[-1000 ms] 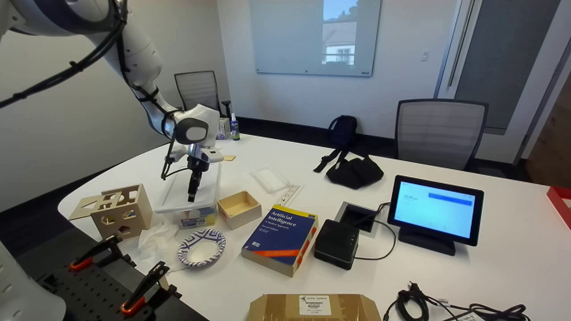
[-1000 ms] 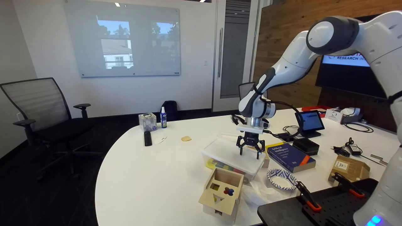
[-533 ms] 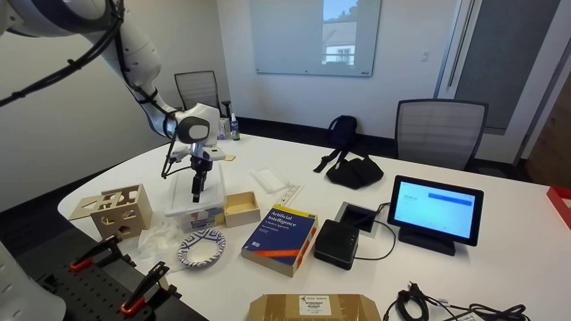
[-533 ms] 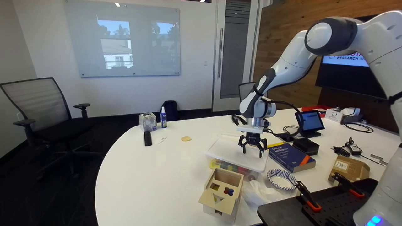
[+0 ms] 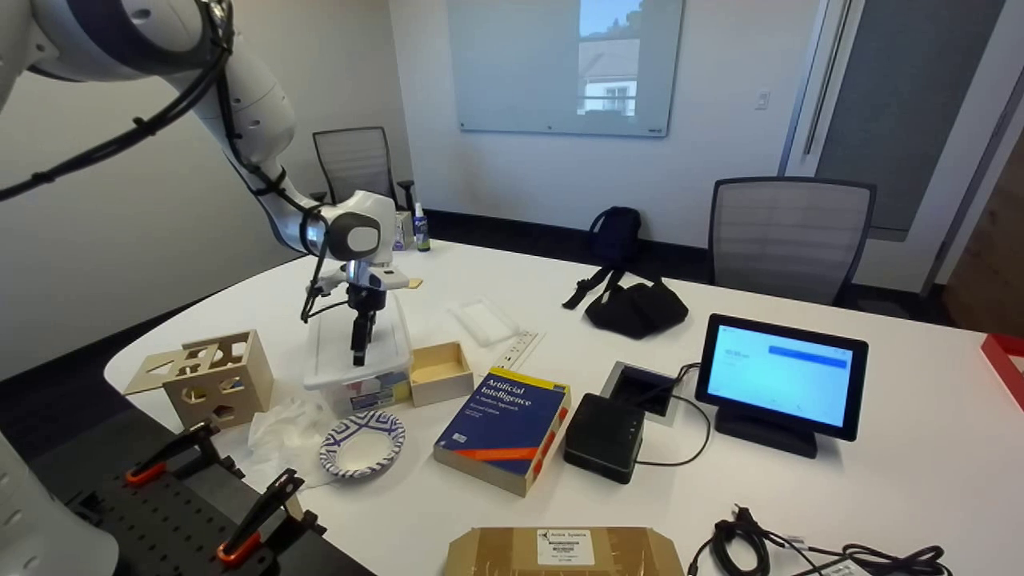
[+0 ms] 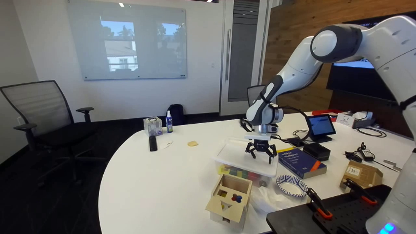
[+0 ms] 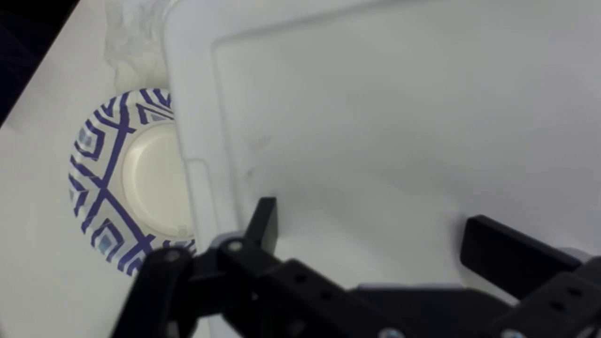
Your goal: Move the small wooden box forward, pick up the white container, put it in the lunchbox and put the white lid on the lunchbox
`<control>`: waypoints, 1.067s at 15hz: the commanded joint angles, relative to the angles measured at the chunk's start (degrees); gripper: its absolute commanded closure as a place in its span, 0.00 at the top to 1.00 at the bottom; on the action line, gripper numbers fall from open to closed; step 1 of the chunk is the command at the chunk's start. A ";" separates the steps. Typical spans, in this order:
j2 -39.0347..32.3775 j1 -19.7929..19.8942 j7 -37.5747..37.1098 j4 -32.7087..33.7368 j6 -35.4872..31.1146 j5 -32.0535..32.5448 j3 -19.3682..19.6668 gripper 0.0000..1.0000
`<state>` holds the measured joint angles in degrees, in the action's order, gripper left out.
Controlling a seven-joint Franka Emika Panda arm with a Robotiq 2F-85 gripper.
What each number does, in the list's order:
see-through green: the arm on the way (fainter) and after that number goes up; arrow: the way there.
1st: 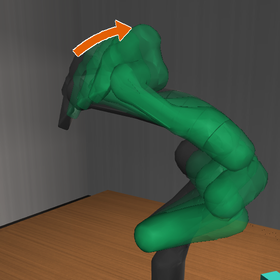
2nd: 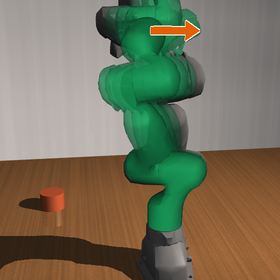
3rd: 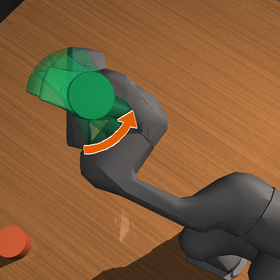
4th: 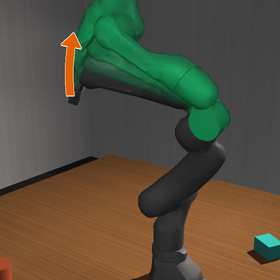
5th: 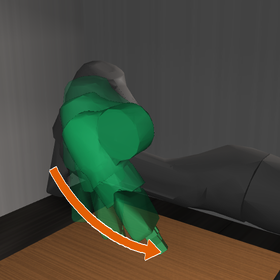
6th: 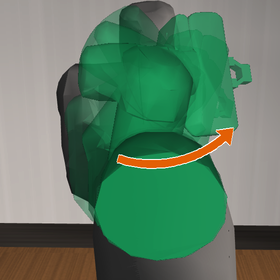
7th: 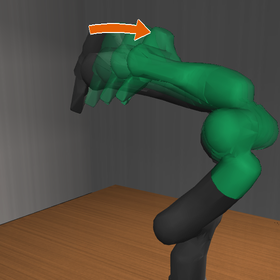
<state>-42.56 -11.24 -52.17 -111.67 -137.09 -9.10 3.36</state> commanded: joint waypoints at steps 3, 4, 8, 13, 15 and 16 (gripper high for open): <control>-11.93 3.34 5.98 9.01 -1.44 -0.19 -1.01 1.00; -13.08 4.19 8.17 10.21 -1.59 -0.83 -1.80 1.00; -15.73 6.24 15.69 14.77 1.95 -2.63 -3.82 1.00; -16.13 6.67 20.87 19.31 9.31 -3.71 -5.16 1.00; -14.95 6.30 24.37 20.78 13.67 -3.61 -6.31 1.00; -15.08 5.67 25.80 22.17 16.07 -3.31 -6.79 1.00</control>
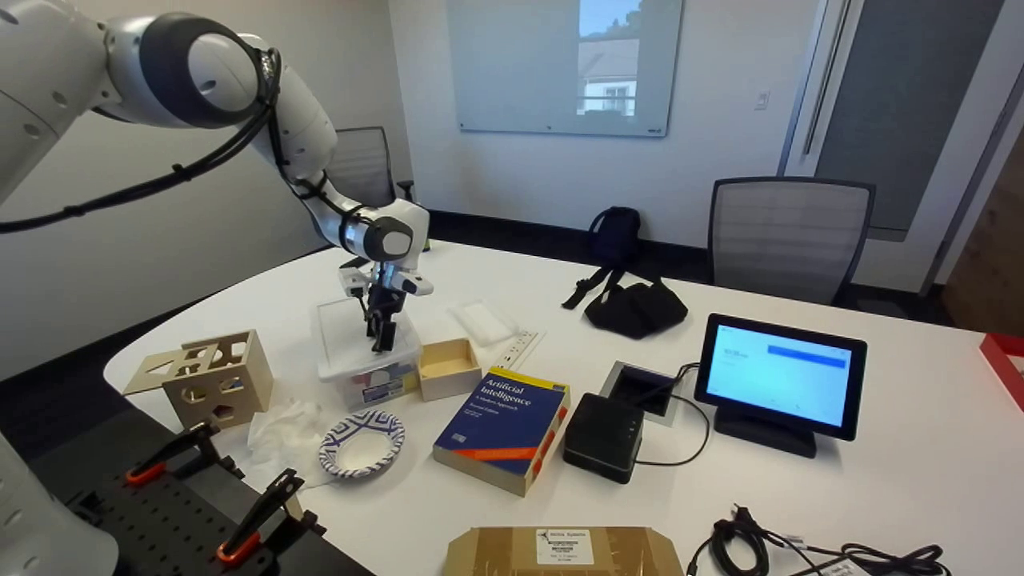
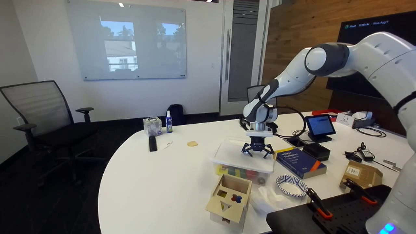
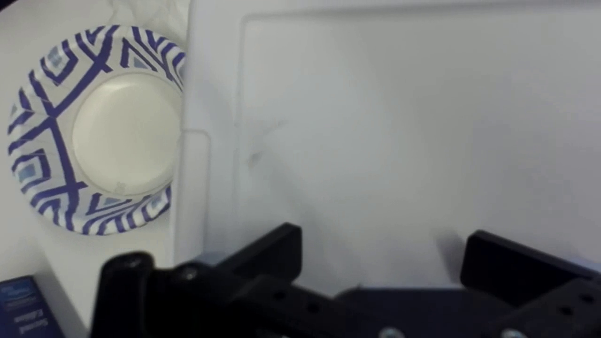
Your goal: Move the small wooden box forward, pick up the white container, put it in the lunchbox and put the white lid on the lunchbox
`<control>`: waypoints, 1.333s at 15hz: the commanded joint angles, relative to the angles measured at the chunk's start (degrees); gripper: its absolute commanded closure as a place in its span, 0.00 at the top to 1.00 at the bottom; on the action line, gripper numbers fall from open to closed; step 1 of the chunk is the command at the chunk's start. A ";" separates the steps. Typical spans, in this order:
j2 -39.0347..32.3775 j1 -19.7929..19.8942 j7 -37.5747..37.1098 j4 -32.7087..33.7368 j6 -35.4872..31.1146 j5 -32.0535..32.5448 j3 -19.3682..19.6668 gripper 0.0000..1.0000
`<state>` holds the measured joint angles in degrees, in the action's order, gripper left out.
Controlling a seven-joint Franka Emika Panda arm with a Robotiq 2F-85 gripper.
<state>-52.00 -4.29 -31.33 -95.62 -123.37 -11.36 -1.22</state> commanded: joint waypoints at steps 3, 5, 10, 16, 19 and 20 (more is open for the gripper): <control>-7.91 -3.59 8.37 11.27 8.66 0.08 -3.87 1.00; -8.48 -6.16 7.51 13.41 11.11 0.83 -3.82 1.00; -3.93 -12.88 2.99 10.66 9.00 3.90 -1.84 1.00; 5.98 -20.39 -4.02 2.64 4.29 10.82 0.12 1.00; 11.58 -22.50 -7.95 -1.65 2.83 13.73 0.00 1.00; 13.04 -22.64 -8.65 -2.59 3.13 14.39 -0.30 1.00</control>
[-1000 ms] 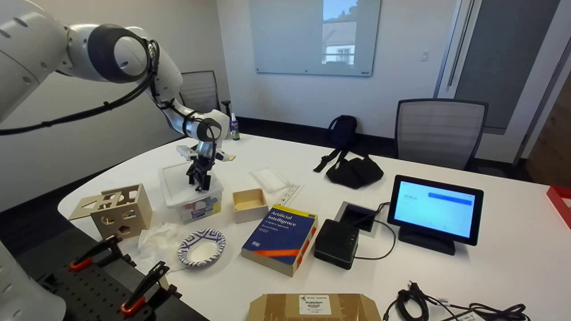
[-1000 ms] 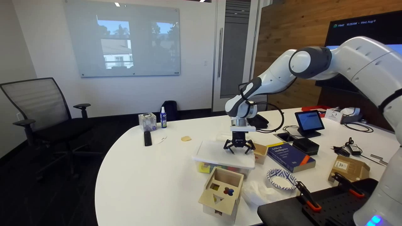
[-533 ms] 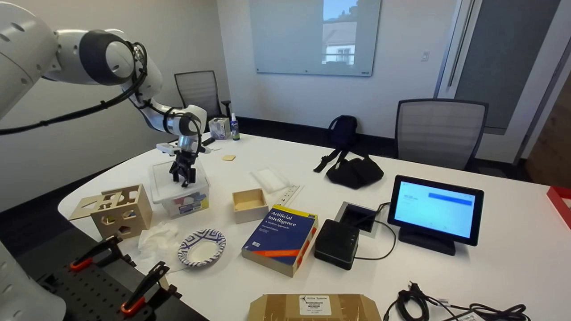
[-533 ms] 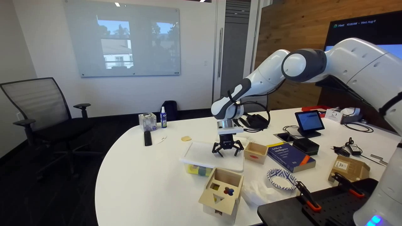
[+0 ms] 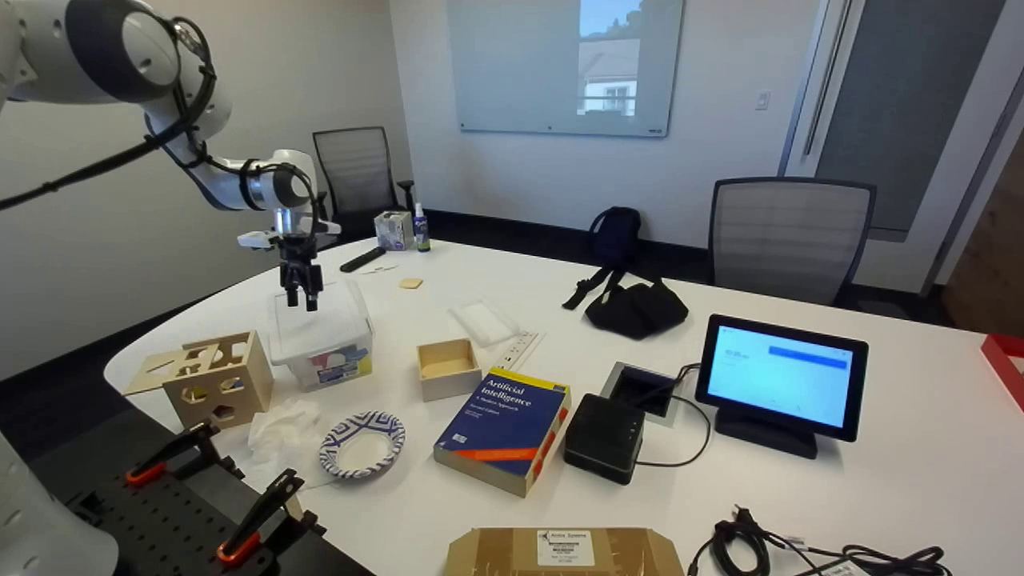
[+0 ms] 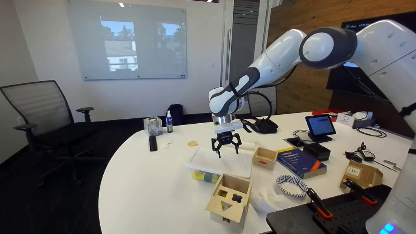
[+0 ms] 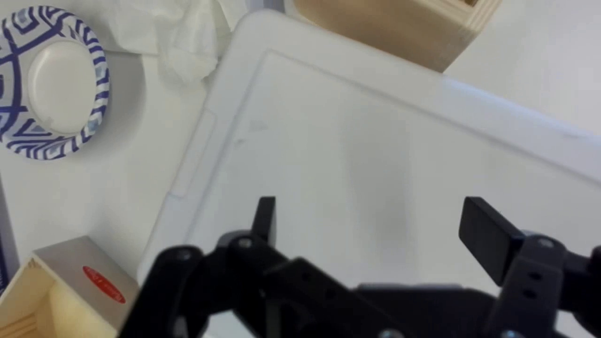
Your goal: Move the small wooden box forward, pick up the white container, put it in the lunchbox and put the white lid on the lunchbox
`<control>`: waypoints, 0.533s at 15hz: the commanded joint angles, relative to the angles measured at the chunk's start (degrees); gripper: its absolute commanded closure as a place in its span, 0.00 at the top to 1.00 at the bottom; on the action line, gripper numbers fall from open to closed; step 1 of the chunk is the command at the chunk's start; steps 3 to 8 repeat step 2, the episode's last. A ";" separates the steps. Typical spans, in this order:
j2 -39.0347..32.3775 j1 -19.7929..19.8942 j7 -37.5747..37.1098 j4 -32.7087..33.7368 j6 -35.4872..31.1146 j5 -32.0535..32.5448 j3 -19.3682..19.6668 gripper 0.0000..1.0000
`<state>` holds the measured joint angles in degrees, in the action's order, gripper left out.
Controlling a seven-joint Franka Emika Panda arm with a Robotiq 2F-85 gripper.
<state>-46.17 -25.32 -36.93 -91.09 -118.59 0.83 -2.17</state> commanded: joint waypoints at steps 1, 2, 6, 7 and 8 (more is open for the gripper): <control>8.32 -1.65 -3.65 -7.76 -1.11 2.82 0.38 1.00; 9.38 -1.54 -4.11 -8.47 -0.80 3.17 0.16 1.00; 9.38 -1.54 -4.11 -8.47 -0.80 3.17 0.16 1.00; 9.38 -1.54 -4.11 -8.47 -0.80 3.17 0.16 1.00; 9.38 -1.54 -4.11 -8.47 -0.80 3.17 0.16 1.00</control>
